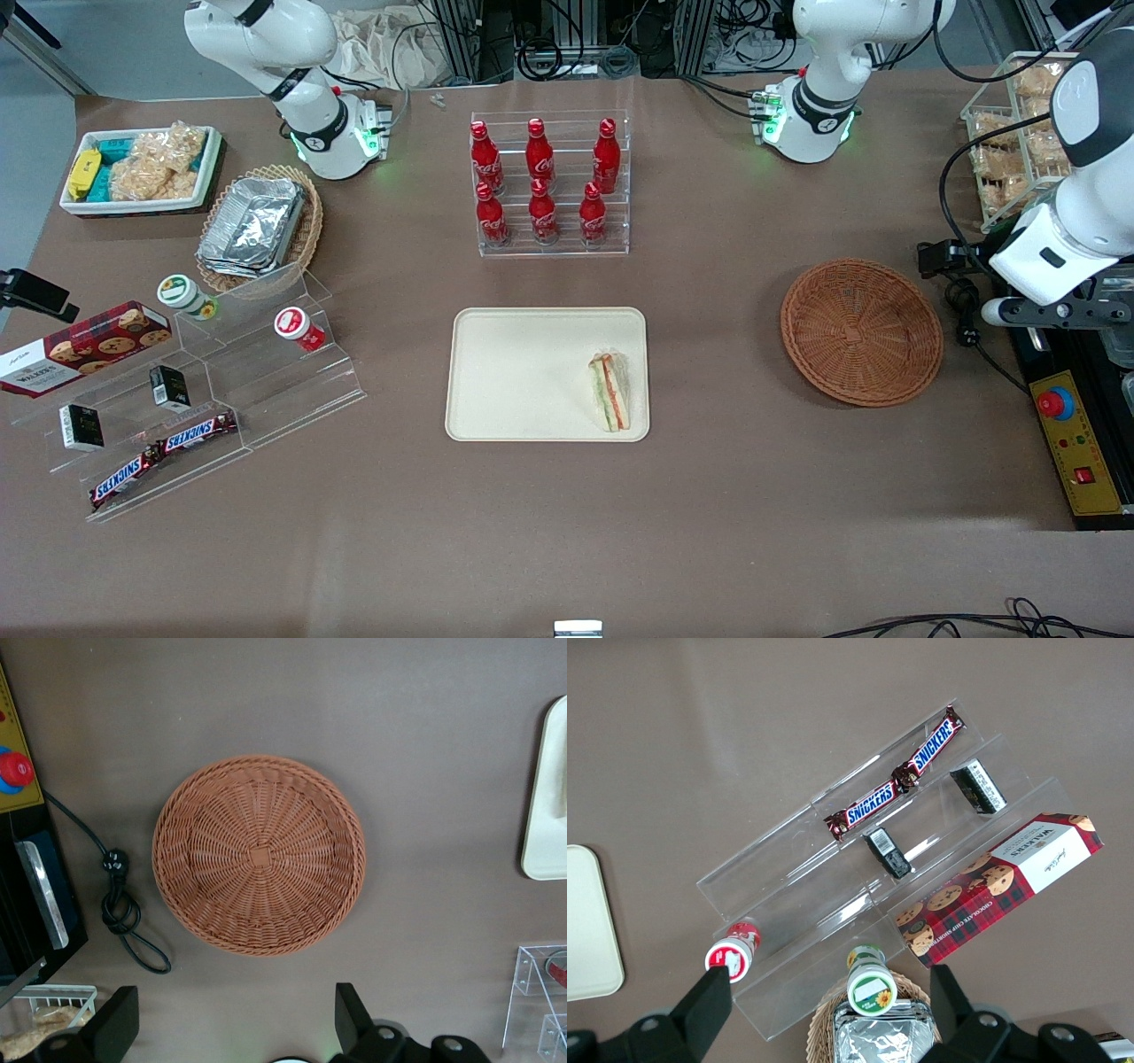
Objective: Place sandwich from basket to tray
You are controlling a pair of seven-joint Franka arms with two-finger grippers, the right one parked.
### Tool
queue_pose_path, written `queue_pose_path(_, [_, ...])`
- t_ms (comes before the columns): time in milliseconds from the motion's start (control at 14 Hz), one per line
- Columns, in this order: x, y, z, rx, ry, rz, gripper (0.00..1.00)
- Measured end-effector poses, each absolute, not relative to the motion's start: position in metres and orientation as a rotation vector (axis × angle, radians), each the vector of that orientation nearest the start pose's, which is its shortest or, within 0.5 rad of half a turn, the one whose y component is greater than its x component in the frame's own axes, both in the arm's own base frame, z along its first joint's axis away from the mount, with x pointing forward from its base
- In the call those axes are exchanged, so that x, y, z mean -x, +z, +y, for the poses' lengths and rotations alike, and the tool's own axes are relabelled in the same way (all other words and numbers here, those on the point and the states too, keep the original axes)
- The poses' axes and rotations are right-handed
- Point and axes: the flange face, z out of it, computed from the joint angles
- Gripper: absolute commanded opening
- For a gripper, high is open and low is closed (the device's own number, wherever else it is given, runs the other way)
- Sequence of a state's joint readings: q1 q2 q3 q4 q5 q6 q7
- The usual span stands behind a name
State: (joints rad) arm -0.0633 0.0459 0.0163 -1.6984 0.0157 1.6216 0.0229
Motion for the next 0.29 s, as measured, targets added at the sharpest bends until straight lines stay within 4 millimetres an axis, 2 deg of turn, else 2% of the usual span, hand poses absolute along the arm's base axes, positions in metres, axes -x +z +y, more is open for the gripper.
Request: queue_pose_path(286, [-0.5712,0.5461,-0.0301,3.097,0.195,0.184,1.00])
